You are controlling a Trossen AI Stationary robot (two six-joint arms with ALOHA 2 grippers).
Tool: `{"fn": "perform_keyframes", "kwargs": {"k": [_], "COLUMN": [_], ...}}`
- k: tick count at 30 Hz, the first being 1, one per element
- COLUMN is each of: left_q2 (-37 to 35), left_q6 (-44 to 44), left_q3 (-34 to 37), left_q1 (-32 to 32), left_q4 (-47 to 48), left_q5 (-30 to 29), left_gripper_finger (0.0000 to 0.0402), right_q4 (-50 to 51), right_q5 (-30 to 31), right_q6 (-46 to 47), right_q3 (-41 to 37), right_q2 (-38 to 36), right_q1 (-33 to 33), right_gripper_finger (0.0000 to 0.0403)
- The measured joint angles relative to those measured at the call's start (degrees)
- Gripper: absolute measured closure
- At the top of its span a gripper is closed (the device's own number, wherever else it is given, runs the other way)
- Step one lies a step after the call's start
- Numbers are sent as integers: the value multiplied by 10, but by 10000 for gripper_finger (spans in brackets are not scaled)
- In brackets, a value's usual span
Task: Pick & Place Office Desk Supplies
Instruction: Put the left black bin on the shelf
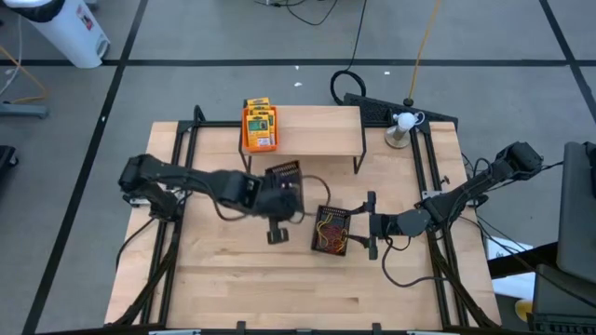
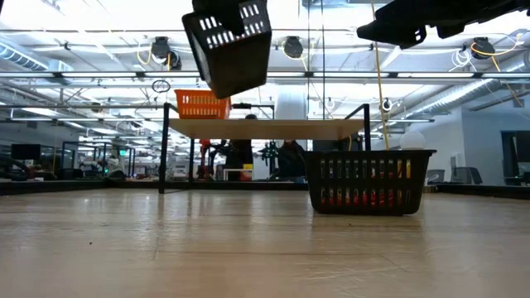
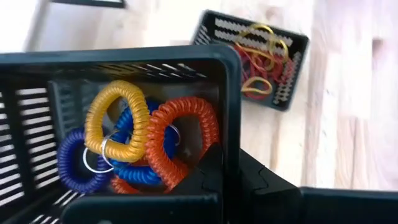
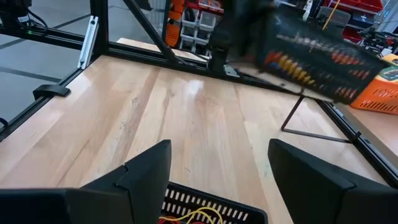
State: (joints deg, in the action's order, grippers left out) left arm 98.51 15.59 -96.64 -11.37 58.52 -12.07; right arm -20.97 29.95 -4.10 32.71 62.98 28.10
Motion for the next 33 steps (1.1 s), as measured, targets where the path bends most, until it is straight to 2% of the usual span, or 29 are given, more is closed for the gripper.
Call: {"fn": "perform_keyframes", "kwargs": {"k": [4,14,19,26,33], "left_q2": [-2,61,105,154,158], "left_q6": [-6,-77,-116,-170,-184], "left_q3": [-31,-241,-316,-348,-348], "left_q1": [28,90,115,149,179], "left_q4": [44,192,231,246,241], "left_q5": [1,-10,-10,16,16], "left_gripper_finger": [401,401,401,401,401], "right_q4": [-3,-9,-10,-10,-3], "right_q5": [0,0,0,0,0], "right_q6": [0,-9,-11,-13,-14], "right_q3": [0,0,0,0,0], "right_q2": [0,0,0,0,0], "right_q1": [0,0,0,-4,-12], "right_gripper_finger": [145,145,145,145,145]}}
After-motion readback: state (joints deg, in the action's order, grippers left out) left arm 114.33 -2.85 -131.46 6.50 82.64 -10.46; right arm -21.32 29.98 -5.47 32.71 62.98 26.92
